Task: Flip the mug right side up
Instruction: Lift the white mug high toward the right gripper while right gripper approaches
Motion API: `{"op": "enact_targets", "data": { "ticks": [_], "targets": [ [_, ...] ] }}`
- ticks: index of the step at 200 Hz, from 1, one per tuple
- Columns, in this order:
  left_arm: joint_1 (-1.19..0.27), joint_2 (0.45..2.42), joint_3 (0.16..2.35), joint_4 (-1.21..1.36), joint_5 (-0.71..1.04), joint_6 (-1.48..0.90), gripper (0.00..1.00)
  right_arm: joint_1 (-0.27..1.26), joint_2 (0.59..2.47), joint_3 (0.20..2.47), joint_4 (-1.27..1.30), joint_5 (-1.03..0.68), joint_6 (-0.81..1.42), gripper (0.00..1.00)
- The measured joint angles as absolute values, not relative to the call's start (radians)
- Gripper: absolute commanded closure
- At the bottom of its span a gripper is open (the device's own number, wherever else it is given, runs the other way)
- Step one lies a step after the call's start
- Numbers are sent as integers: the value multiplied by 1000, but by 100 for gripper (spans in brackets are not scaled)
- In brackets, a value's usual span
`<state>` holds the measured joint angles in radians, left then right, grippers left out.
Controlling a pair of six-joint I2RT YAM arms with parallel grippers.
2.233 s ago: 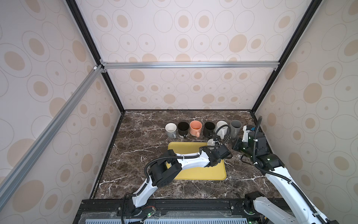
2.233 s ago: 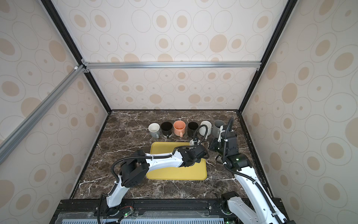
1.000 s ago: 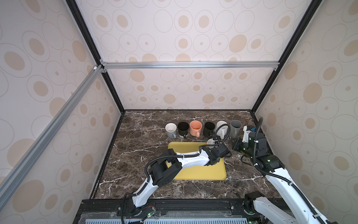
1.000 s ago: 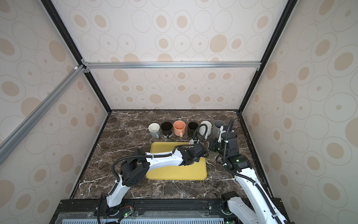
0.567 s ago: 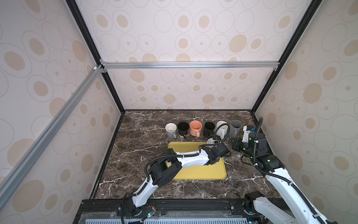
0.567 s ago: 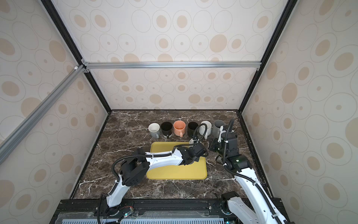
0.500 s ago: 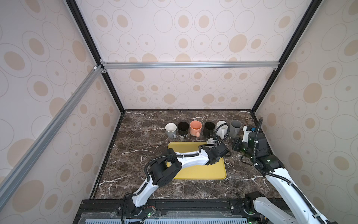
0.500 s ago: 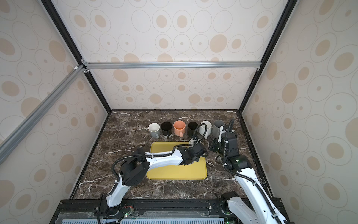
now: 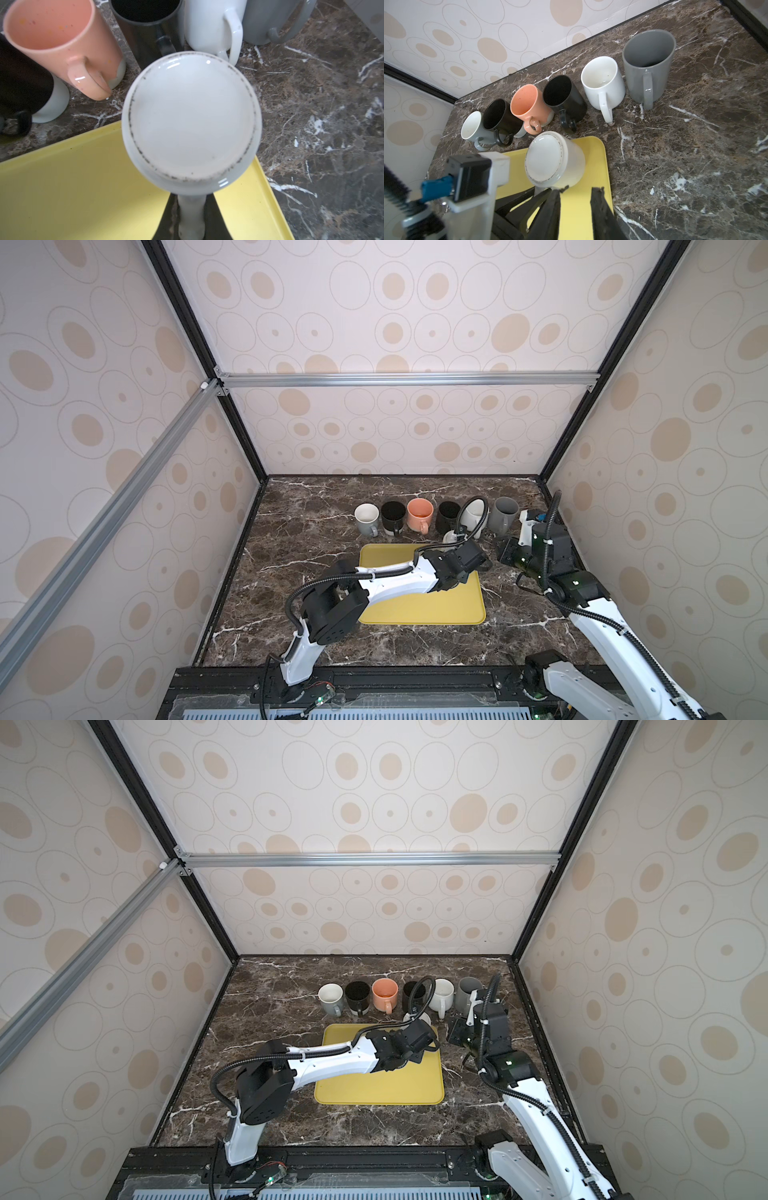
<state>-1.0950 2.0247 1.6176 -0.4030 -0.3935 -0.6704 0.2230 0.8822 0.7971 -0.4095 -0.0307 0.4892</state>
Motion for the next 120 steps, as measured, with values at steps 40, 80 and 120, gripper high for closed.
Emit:
{"op": "enact_targets", "data": {
  "ticks": [40,80,120],
  "targets": [
    [-1095,2022,1717,-477,-388,-639,100,223,882,788,-435,-78,488,72],
    [-1095,2019,1807,-558,-394,-624,100,223,881,776,-454,-143,477,72],
    [-1090,1964,1807,-569,-405,-616,100,223,893,780,-452,-217,469,72]
  ]
}}
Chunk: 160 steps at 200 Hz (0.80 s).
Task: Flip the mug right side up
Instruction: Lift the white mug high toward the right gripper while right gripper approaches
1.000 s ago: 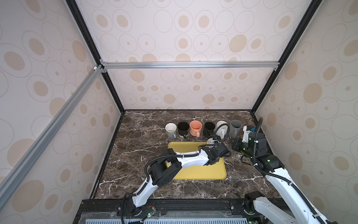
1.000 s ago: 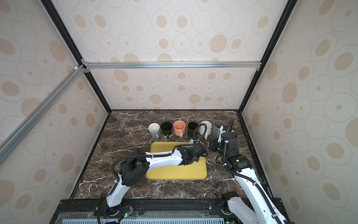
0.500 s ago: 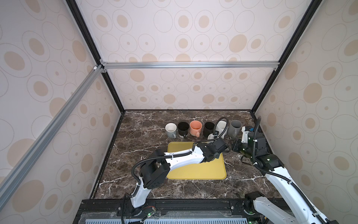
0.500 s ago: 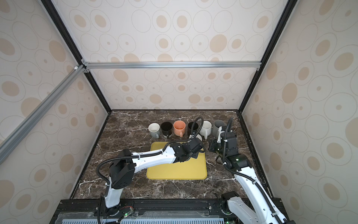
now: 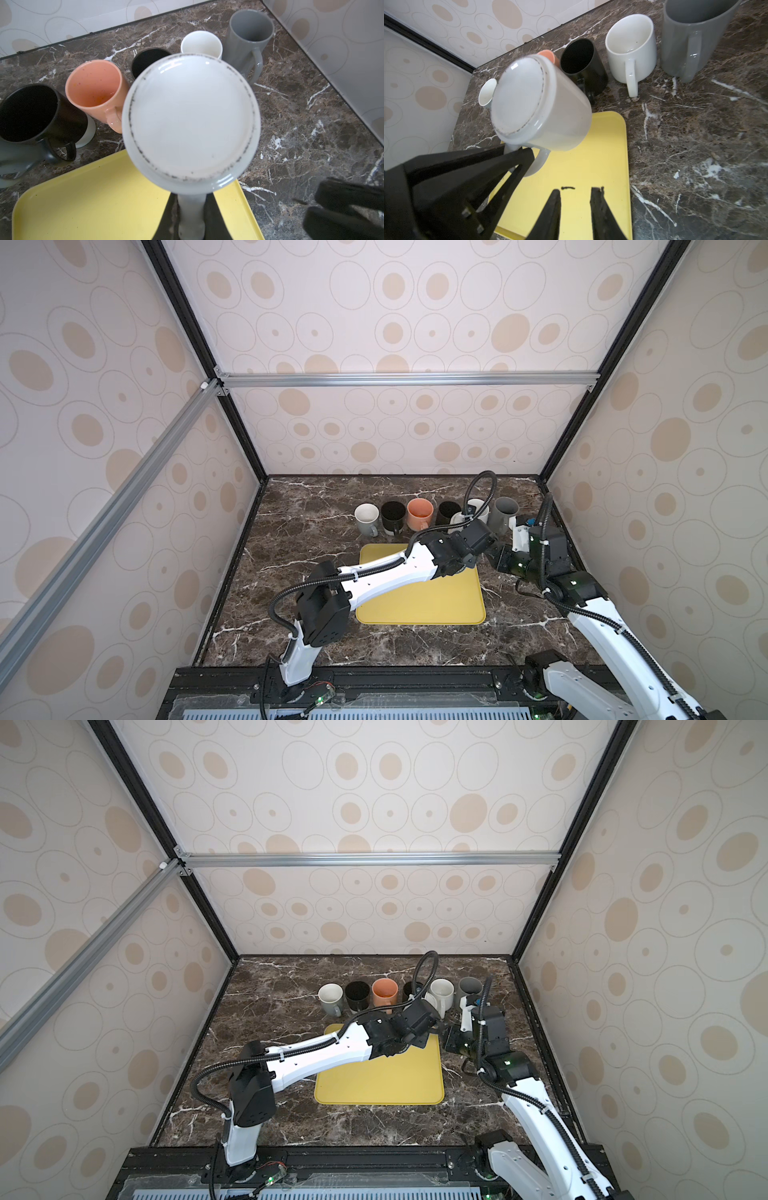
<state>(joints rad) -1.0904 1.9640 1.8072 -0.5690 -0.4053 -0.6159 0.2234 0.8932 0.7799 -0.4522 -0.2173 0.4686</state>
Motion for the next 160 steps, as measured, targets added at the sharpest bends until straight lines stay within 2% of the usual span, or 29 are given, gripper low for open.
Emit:
{"op": "enact_targets", "data": {
  "ticks": [53,93,143,160],
  "targets": [
    [-1031,1724,1596,-388,-344,-621,100,223,935,831,-443,-305,468,72],
    [-861,1472,1280,-128,-199,-696,100,235,952,869,-393,-377,494,72],
    [-735,1268,1076,120,-97,-759,100,366,997,905,-243,-451,581,70],
    [-699,1204,1008,240,-9,-817,100,404,1018,905,-137,-496,645,64]
  ]
}}
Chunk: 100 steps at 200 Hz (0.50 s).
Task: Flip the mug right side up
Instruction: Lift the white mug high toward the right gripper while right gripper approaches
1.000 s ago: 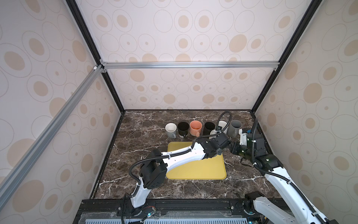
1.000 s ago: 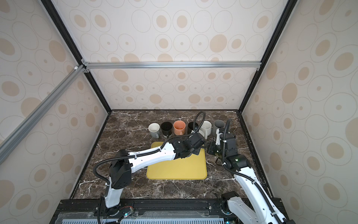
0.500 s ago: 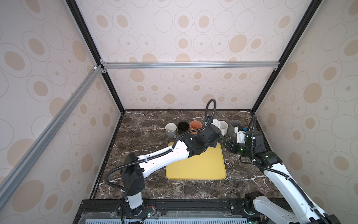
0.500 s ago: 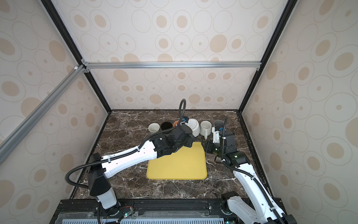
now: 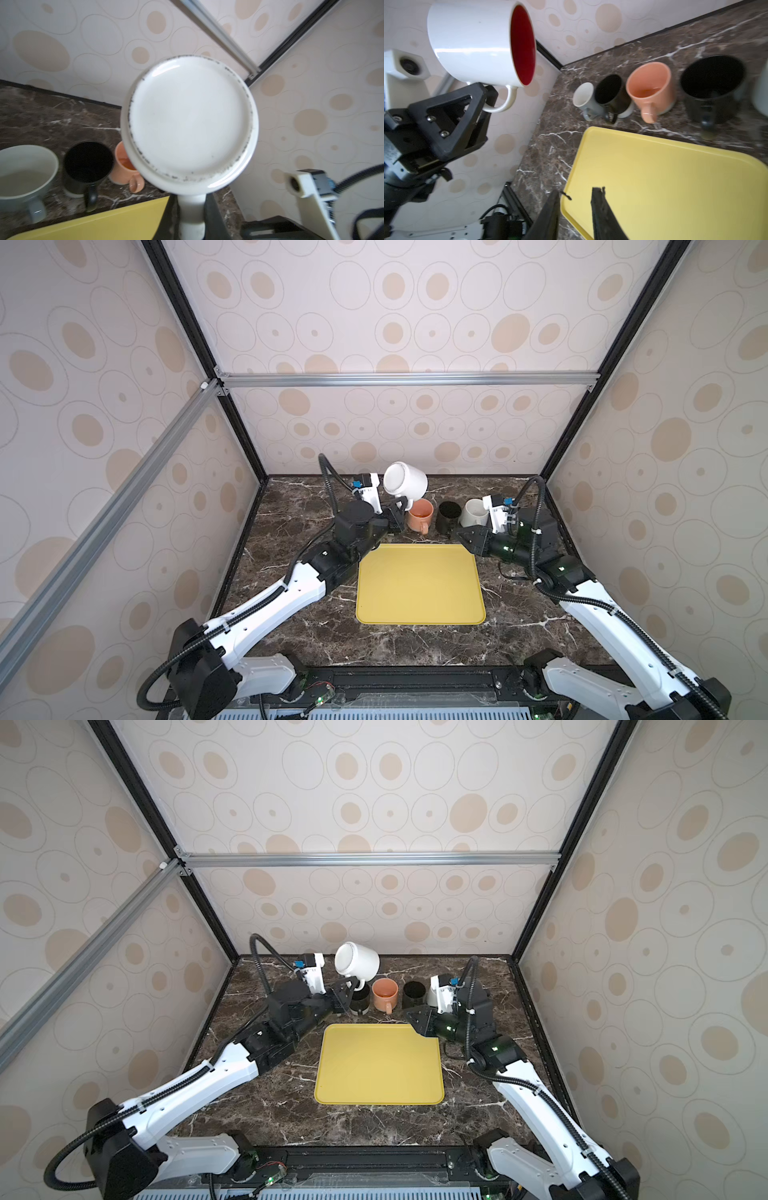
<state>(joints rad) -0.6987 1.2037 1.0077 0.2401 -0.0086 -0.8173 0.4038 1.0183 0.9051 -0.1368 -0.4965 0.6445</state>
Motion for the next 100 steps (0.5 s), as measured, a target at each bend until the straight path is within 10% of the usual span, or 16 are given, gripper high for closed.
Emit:
{"op": "enact_targets", "data": {
  "ticks": [100],
  "targets": [
    [-468,1443,675,1268,372,-1495,100,496,1264,1091,262,-634,880,60]
  ]
}}
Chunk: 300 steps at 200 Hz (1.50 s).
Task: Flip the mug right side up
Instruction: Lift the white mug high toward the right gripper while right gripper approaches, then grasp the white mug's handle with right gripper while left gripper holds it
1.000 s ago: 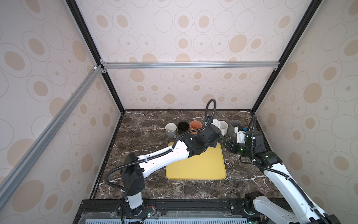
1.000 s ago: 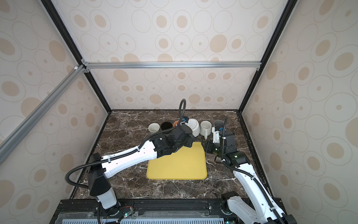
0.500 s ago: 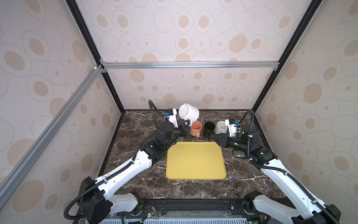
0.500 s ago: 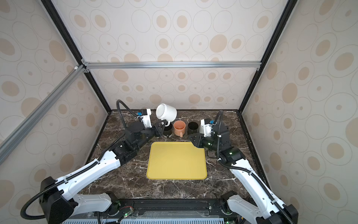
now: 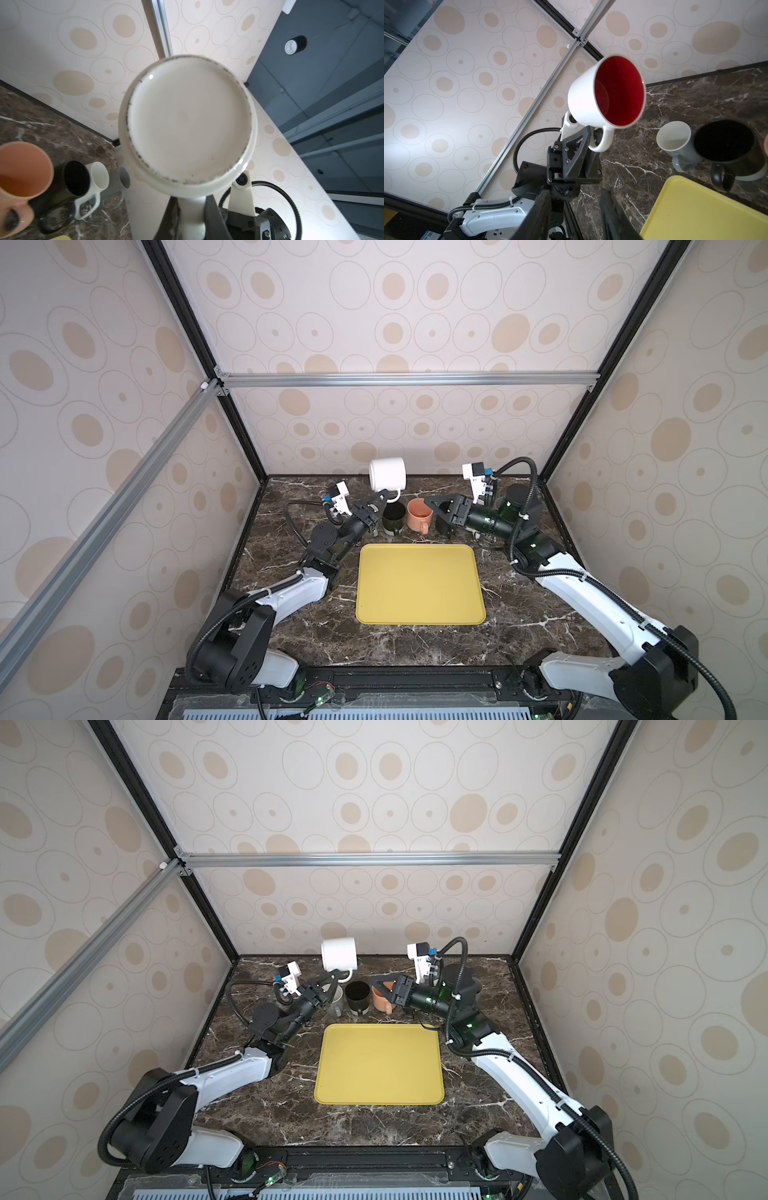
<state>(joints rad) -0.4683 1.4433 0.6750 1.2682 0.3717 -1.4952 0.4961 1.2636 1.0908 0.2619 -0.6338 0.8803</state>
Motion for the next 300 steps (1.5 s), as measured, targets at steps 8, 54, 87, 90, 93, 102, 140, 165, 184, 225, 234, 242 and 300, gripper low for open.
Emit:
{"op": "enact_targets", "data": {
  "ticks": [8,54,87,90,93,102,140,165,184,225,234,242,300],
  "targets": [
    [-469,1455,673,1312,384,-1523,100,505,1287,1115,263,-633,883,60],
    [-467,1470,673,1479,408,-1615,100,524,1365,1222,216,-599,873,58],
    [-467,1471,673,1507,422,-1629,100,534,1391,1250,215,-598,875,58],
    [-467,1471,673,1508,423,-1629,100,537,1394,1250,215,-598,875,58],
    [-467,1471,673,1510,423,-1629,100,539,1397,1250,215,-598,875,58],
    [-467,1472,673,1512,424,-1629,100,548,1406,1250,215,-599,874,58],
    [-466,1493,673,1518,428,-1631,100,587,1430,1255,196,-599,866,58],
    [-466,1496,673,1518,429,-1631,100,591,1439,1262,202,-599,866,60],
    [-466,1494,673,1518,430,-1631,100,591,1454,1274,213,-603,869,63],
    [-466,1487,669,1518,439,-1629,100,594,1499,1298,255,-618,892,75],
    [-466,1487,665,1519,438,-1627,100,598,1504,1304,255,-622,893,81],
    [-466,1487,660,1522,436,-1628,100,603,1507,1308,254,-624,899,87],
    [-464,1493,653,1559,428,-1636,89,615,1518,1333,244,-624,915,100]
  ]
}}
